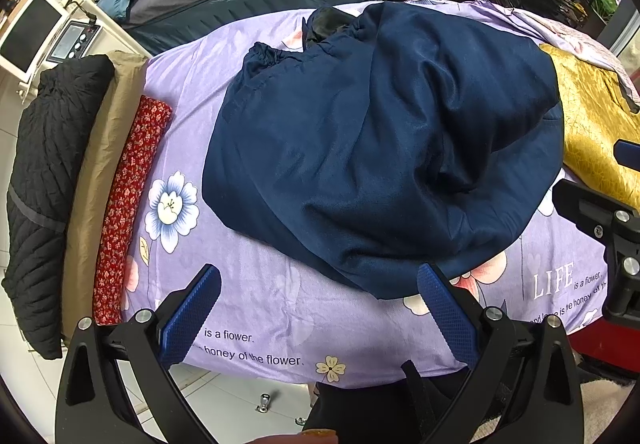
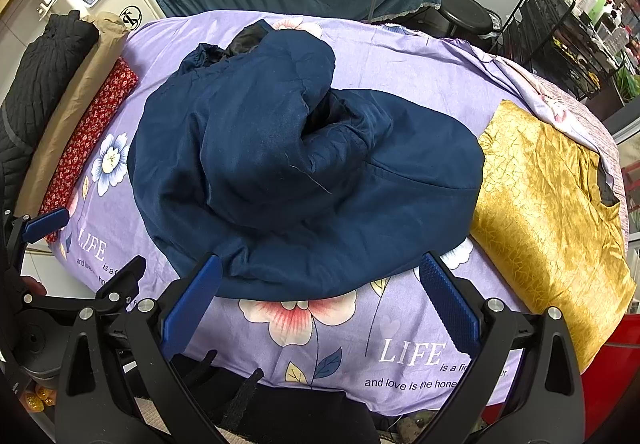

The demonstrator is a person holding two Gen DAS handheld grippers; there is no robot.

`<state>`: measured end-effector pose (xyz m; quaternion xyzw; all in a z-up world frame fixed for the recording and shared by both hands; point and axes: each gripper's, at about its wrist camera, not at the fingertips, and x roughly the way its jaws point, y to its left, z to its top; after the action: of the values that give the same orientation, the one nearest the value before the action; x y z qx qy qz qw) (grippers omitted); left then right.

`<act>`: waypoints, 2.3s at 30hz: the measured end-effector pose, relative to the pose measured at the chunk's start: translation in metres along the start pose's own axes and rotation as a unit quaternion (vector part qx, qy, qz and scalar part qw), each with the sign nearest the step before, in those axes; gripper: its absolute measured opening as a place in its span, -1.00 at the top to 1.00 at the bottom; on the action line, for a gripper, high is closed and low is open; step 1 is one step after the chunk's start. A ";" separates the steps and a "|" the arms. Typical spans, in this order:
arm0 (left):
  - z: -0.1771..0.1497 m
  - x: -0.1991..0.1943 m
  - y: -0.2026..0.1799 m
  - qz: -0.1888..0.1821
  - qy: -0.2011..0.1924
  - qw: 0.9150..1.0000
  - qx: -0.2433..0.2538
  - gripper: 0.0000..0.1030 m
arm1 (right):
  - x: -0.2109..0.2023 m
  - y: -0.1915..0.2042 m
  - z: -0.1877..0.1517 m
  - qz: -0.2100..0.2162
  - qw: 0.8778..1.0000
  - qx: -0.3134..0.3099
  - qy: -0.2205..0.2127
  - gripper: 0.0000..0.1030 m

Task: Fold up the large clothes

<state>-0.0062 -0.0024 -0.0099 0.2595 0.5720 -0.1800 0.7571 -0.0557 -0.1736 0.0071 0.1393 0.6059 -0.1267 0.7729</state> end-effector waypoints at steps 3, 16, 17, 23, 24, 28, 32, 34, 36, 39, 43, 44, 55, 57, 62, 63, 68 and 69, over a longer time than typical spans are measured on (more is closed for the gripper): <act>-0.001 0.001 -0.001 -0.002 0.004 1.000 0.000 -0.87 | 0.000 0.000 0.000 0.000 1.000 0.000 0.001 -0.89; 0.001 0.015 0.007 -0.042 0.034 0.998 -0.015 -0.88 | 0.002 -0.020 0.014 0.023 0.999 0.030 -0.014 -0.89; 0.002 0.017 0.010 -0.048 0.035 0.998 -0.020 -0.88 | 0.003 -0.021 0.020 0.026 0.999 0.029 -0.015 -0.89; 0.011 0.027 0.024 -0.053 0.047 0.997 -0.044 -0.87 | 0.006 -0.013 0.067 0.044 0.998 0.010 -0.041 -0.89; 0.013 0.029 0.027 -0.051 0.051 0.996 -0.048 -0.87 | 0.007 -0.011 0.074 0.048 0.998 0.007 -0.045 -0.89; 0.019 0.036 0.039 -0.045 0.053 0.996 -0.055 -0.87 | 0.030 0.002 0.106 0.061 0.998 -0.002 -0.035 -0.89; 0.020 0.045 0.052 -0.047 0.063 0.995 -0.060 -0.87 | 0.058 0.010 0.127 0.076 0.997 0.003 -0.008 -0.89; 0.020 0.049 0.058 -0.048 0.068 0.994 -0.067 -0.87 | 0.066 0.015 0.130 0.085 0.996 -0.002 -0.002 -0.83; 0.020 0.051 0.062 -0.049 0.070 0.994 -0.071 -0.87 | 0.073 0.021 0.127 0.100 0.995 -0.019 0.002 -0.41; 0.023 0.051 0.068 -0.048 0.063 0.994 -0.076 -0.87 | 0.075 0.030 0.116 0.114 0.993 -0.038 0.007 0.25; 0.029 0.044 0.081 -0.054 0.044 0.994 -0.090 -0.87 | 0.061 0.028 0.085 0.115 0.990 -0.076 -0.006 0.54; 0.030 0.042 0.084 -0.056 0.039 0.993 -0.093 -0.87 | 0.058 0.023 0.074 0.119 0.990 -0.081 -0.001 0.58; 0.058 0.013 0.083 -0.063 -0.026 0.996 -0.063 -0.87 | 0.066 -0.048 -0.070 0.119 0.985 -0.061 0.110 0.71; 0.061 0.012 0.074 -0.066 -0.026 0.996 -0.049 -0.87 | 0.084 -0.065 -0.103 0.110 0.982 -0.035 0.148 0.71; 0.059 0.020 0.044 -0.100 -0.016 0.995 -0.019 -0.87 | 0.120 -0.094 -0.171 0.098 0.975 0.036 0.195 0.68; 0.056 0.023 0.039 -0.106 -0.014 0.994 -0.016 -0.87 | 0.119 -0.095 -0.174 0.098 0.976 0.045 0.188 0.64; 0.052 0.038 0.019 -0.123 0.000 0.992 0.000 -0.87 | 0.095 -0.099 -0.165 0.090 0.983 0.068 0.144 -0.29; 0.053 0.038 0.019 -0.125 0.000 0.992 -0.001 -0.87 | 0.088 -0.101 -0.162 0.094 0.984 0.073 0.133 -0.31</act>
<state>0.0561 -0.0182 -0.0316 0.1856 0.6004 -0.2727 0.7285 -0.2181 -0.2097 -0.1220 0.2673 0.6767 -0.0771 0.6817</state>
